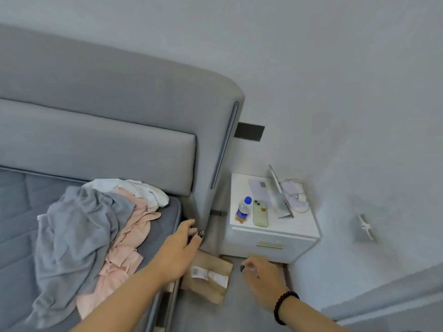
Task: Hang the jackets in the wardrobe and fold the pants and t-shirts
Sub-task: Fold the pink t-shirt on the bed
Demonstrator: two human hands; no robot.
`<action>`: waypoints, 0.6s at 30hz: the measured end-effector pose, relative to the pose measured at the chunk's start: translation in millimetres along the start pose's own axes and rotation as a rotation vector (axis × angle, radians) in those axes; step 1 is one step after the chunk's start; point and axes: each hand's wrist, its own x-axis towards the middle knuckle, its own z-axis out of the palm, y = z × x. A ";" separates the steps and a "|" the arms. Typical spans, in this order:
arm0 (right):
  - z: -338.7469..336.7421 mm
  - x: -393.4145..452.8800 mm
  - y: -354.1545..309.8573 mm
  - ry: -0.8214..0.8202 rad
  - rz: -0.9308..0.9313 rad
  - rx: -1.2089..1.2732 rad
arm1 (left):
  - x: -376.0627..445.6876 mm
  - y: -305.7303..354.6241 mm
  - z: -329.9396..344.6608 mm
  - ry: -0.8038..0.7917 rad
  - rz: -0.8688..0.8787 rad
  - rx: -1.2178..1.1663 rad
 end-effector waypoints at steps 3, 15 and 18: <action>59.2 41.4 -20.7 -0.066 -0.002 0.001 | 5.5 -66.8 -33.1 0.047 -0.090 0.042; 343.8 88.1 -25.6 -0.534 0.165 0.011 | -24.3 -309.5 -74.1 0.050 -0.446 0.134; 386.6 95.4 -25.5 -0.501 0.220 0.115 | -24.5 -347.7 -67.1 0.082 -0.480 0.126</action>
